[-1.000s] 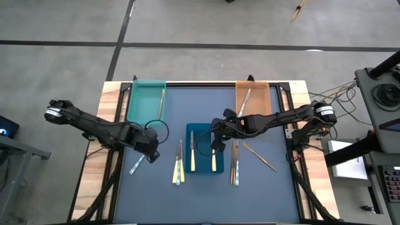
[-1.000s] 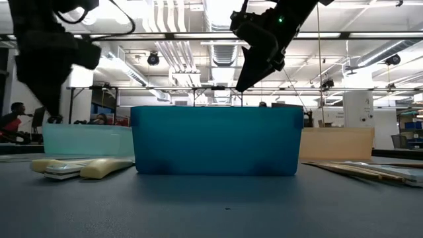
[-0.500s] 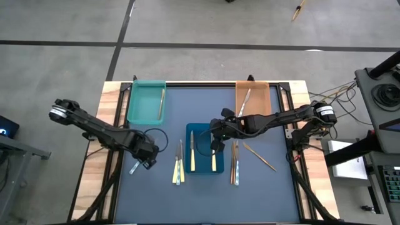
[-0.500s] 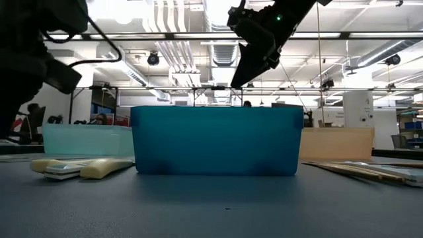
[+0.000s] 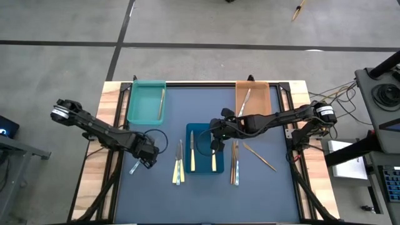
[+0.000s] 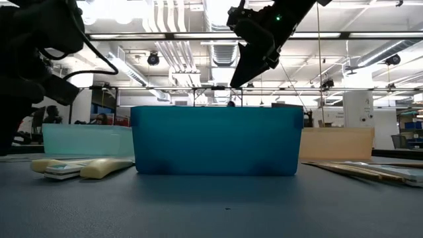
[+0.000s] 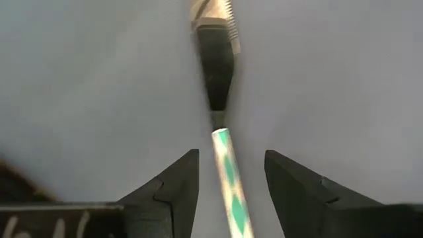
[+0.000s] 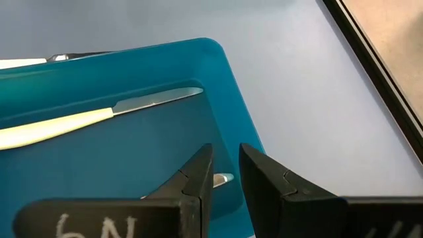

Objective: Sort silverware by color (type)
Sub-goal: Put the left blue and white knife into the orange bin

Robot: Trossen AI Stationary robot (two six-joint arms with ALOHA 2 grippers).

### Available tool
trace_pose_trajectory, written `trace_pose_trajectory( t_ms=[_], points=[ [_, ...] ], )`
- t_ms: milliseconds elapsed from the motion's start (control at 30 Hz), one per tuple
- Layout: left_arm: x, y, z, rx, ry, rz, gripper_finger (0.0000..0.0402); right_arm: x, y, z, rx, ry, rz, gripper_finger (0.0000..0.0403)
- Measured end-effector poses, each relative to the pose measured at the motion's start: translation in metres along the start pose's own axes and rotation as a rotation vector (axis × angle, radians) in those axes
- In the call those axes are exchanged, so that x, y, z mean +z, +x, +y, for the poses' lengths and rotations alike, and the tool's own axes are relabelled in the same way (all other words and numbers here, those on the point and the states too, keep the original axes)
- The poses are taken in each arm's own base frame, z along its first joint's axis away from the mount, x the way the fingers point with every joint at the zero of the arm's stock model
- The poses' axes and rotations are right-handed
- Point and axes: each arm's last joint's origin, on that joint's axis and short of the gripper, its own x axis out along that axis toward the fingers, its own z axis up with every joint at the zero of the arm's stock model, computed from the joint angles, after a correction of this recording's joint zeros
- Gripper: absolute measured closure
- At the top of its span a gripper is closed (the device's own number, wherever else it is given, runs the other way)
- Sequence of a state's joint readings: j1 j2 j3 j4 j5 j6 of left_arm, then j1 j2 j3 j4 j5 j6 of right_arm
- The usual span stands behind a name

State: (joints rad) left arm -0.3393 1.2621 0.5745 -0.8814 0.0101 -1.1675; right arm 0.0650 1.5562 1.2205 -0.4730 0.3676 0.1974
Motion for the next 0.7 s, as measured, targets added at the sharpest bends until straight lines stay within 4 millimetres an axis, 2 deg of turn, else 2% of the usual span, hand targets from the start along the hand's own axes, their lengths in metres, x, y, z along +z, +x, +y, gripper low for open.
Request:
trace_pose_trajectory(
  t_ms=[300, 700],
  points=[
    [-0.0001, 0.0093, 0.0018, -0.02, -0.019, -0.028, 0.0257, 0.0004, 0.0, 0.0001, 0.001, 0.004, -0.004, 0.0339],
    [0.0008, 0.0103, 0.0019, -0.019, -0.039, -0.063, 0.0356, 0.0015, 0.0, 0.0003, 0.003, 0.009, -0.015, 0.0339]
  ],
)
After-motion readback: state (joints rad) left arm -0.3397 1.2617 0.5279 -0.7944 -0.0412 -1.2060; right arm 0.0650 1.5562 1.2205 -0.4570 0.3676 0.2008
